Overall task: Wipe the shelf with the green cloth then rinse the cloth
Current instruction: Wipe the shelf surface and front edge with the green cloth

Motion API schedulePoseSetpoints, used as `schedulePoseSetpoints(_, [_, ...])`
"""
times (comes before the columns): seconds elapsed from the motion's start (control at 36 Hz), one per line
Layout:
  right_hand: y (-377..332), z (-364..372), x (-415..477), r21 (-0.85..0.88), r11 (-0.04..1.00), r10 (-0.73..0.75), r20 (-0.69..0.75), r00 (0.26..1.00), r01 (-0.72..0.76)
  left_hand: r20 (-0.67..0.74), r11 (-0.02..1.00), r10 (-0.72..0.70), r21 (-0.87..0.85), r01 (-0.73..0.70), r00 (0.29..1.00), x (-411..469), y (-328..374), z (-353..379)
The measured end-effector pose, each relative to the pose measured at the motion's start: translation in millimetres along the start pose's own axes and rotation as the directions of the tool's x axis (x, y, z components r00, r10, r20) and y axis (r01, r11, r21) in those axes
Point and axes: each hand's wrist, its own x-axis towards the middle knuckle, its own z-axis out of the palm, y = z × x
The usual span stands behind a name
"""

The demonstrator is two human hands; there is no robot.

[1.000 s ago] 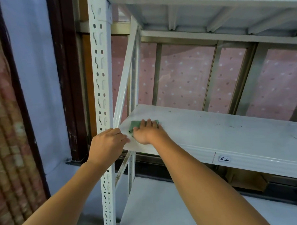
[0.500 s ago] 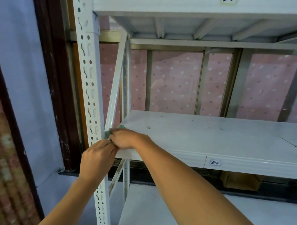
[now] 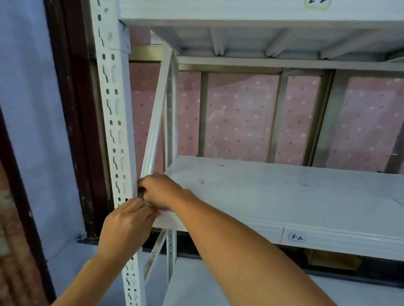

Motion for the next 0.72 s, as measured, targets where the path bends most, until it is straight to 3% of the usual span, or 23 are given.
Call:
schedulePoseSetpoints(0.14, [17.3,-6.0,-1.7,0.101,0.994,0.046,-0.091,0.995,-0.037,0.123,0.997,0.072,-0.031,-0.069,0.99,13.0,-0.3,-6.2])
schedulePoseSetpoints(0.31, [38.5,-27.3,-2.7,0.204,0.972,0.164,-0.229,0.959,-0.118,0.311,0.977,-0.056,-0.178,0.116,0.949,32.7,6.4,-7.7])
schedulePoseSetpoints(0.39, [44.1,-32.8,5.8,0.186,0.965,0.227,-0.252,0.941,-0.183,0.381,0.995,-0.053,-0.057,0.081,0.923,52.7,12.5,-1.3])
schedulePoseSetpoints(0.44, [47.7,-30.9,11.5,0.177,0.96,0.253,-0.216,0.943,-0.217,0.432,0.996,-0.087,0.024,0.085,0.898,62.5,16.0,4.1])
schedulePoseSetpoints(0.53, [51.6,-18.3,15.6,0.157,0.943,0.303,-0.041,0.952,-0.293,0.52,0.99,-0.141,0.054,0.133,0.842,64.7,19.2,14.3])
schedulePoseSetpoints(0.58, [53.2,-14.5,20.0,0.072,0.95,0.3,0.04,0.953,-0.303,0.506,0.983,-0.176,0.046,0.177,0.844,58.9,16.4,18.9])
schedulePoseSetpoints(0.72, [48.7,-19.5,28.4,-0.126,0.968,0.216,-0.011,0.976,-0.216,0.382,0.969,-0.226,-0.007,0.247,0.896,45.6,11.7,25.1])
